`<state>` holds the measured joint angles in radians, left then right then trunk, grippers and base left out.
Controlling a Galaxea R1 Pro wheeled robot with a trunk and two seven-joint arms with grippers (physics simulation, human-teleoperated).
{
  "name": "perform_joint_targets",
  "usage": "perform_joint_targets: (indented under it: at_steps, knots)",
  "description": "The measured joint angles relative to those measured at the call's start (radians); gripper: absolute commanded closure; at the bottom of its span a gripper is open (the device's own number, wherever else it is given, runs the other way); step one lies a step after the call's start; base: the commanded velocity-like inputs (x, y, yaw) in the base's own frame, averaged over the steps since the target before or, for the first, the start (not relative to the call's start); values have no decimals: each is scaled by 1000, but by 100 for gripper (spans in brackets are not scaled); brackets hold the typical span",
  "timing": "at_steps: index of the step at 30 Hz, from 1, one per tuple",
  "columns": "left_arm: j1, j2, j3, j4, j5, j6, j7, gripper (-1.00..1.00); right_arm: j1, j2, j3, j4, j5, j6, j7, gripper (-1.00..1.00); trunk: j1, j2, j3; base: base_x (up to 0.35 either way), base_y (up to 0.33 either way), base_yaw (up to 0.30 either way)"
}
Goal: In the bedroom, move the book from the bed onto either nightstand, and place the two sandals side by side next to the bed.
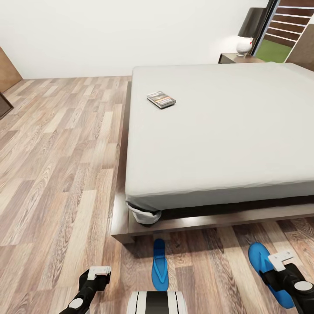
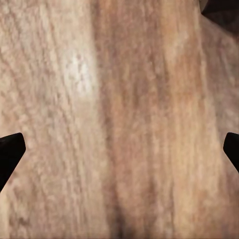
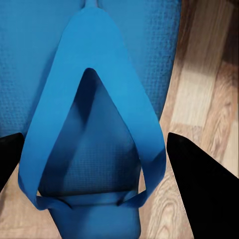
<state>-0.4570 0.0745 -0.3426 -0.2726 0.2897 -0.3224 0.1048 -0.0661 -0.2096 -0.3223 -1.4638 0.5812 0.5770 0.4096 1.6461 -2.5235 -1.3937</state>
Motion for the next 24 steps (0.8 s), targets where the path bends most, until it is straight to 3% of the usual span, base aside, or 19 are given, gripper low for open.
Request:
perform_joint_targets:
  at_steps: [3, 4, 6, 7, 11, 14, 16, 21, 24]
  knots:
    - [0, 0, 0, 0, 0, 0, 0, -100, 1, -1, 1, -1, -1, -38, 0, 100, 0, 0, 0, -8, 0, 0]
    - [0, 0, 1, 0, 1, 0, 0, -100, 2, -2, 2, -1, 5, -116, 1, 100, 0, 0, 0, -40, 0, 0]
    - [0, 1, 1, 0, 1, 0, 0, -100, 4, -2, 0, -1, 29, -176, 3, 100, 0, 0, 0, -36, 0, 0]
    - [0, 1, 1, 0, 2, 0, 1, -100, 5, -1, -2, 0, 68, -221, 5, 100, 0, 0, 0, -22, 0, 0]
    - [0, 1, 1, 0, 2, 0, 0, -100, 6, 0, -8, 4, 178, -286, 8, 100, -1, 0, 8, -12, 0, 0]
    - [0, 1, 2, 0, 2, 1, 0, -100, 6, 0, -10, 6, 227, -306, 8, 100, -2, 1, 19, -4, 0, 0]
    - [0, 1, 1, 0, 2, 1, 1, -100, 7, -1, -11, 6, 245, -322, 8, 100, -3, 2, 27, -2, 0, 0]
    - [0, 2, 2, 1, 2, 0, 0, -100, 10, -2, -12, 9, 268, -456, 11, 100, -4, 2, 31, 0, 0, 0]
    - [0, 2, 3, 1, 2, 0, 0, -100, 12, -9, -12, 10, 314, -508, 13, 100, -4, 2, 31, 0, 0, 0]
